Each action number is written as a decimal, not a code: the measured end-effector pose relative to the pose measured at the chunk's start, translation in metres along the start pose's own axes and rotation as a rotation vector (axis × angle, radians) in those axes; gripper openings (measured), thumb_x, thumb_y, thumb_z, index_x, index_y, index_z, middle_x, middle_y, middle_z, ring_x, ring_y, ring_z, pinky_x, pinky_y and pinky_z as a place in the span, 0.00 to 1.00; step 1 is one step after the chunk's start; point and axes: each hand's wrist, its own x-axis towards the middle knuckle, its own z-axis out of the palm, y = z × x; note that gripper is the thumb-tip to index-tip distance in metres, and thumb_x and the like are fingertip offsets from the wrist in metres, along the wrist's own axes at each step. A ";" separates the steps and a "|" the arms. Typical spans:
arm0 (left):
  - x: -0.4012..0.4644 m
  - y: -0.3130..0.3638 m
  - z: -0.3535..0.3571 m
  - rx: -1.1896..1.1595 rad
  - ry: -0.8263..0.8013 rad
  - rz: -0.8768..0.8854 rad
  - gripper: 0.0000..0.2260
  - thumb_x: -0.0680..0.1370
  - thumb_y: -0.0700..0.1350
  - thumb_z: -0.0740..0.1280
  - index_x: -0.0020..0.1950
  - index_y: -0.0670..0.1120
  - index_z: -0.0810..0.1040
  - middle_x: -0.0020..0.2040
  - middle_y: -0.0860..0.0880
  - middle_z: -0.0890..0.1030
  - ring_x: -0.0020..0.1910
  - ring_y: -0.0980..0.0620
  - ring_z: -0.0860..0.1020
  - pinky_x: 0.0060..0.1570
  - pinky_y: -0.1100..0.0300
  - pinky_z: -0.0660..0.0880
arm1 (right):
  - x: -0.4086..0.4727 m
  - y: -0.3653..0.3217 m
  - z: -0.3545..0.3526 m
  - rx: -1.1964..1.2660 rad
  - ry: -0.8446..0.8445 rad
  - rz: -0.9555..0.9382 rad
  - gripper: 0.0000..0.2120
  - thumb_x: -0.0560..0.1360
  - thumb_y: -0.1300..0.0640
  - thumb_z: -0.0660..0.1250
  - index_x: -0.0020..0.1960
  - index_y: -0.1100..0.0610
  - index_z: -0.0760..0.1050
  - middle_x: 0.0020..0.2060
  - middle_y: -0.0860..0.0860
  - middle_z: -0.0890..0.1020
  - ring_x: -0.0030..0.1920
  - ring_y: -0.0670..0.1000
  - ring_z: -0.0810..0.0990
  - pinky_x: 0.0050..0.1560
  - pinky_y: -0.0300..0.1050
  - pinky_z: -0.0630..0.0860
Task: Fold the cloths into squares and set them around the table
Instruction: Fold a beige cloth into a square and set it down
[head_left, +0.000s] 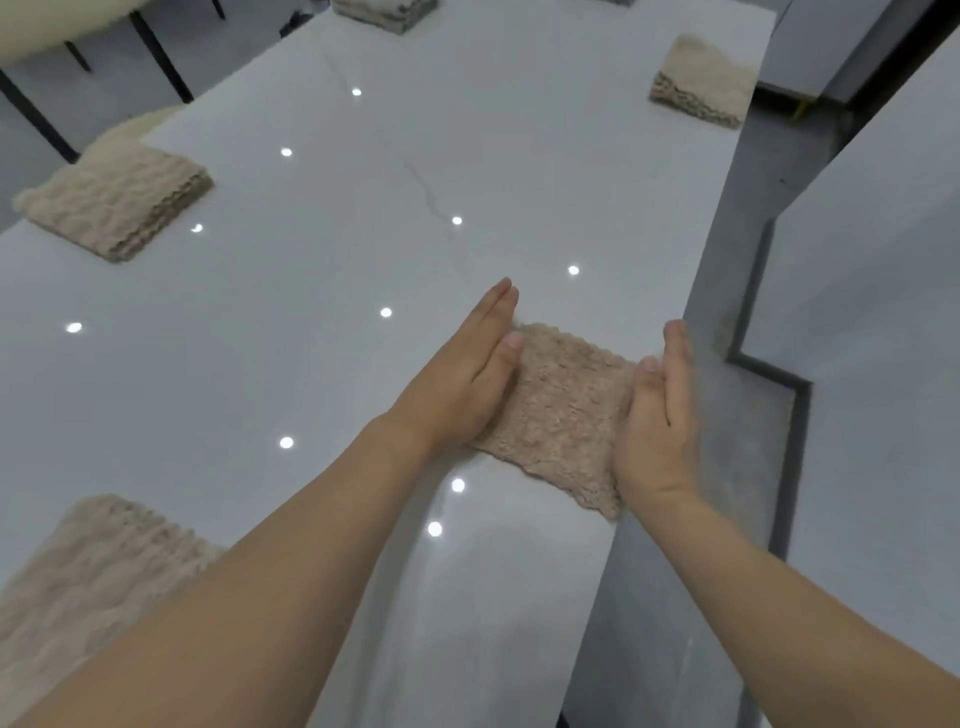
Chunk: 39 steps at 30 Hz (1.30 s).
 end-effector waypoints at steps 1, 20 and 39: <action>0.000 0.000 0.001 -0.023 -0.023 0.004 0.23 0.86 0.50 0.52 0.81 0.49 0.54 0.80 0.58 0.51 0.76 0.68 0.48 0.73 0.72 0.45 | -0.002 0.002 0.000 0.008 0.012 0.012 0.27 0.80 0.44 0.48 0.78 0.46 0.52 0.72 0.47 0.65 0.75 0.50 0.61 0.76 0.52 0.57; 0.009 0.007 0.023 0.150 -0.117 0.126 0.24 0.86 0.49 0.51 0.80 0.43 0.54 0.81 0.51 0.51 0.79 0.59 0.47 0.72 0.73 0.42 | -0.001 0.013 0.012 -0.326 -0.070 -0.062 0.25 0.84 0.49 0.45 0.79 0.53 0.47 0.79 0.47 0.48 0.77 0.43 0.43 0.77 0.44 0.42; 0.027 -0.005 0.032 0.539 -0.038 0.218 0.23 0.86 0.47 0.50 0.79 0.39 0.57 0.80 0.43 0.56 0.79 0.47 0.53 0.76 0.57 0.42 | 0.020 0.019 0.015 -0.733 -0.083 -0.119 0.26 0.83 0.52 0.45 0.79 0.61 0.47 0.79 0.55 0.45 0.78 0.51 0.41 0.75 0.46 0.34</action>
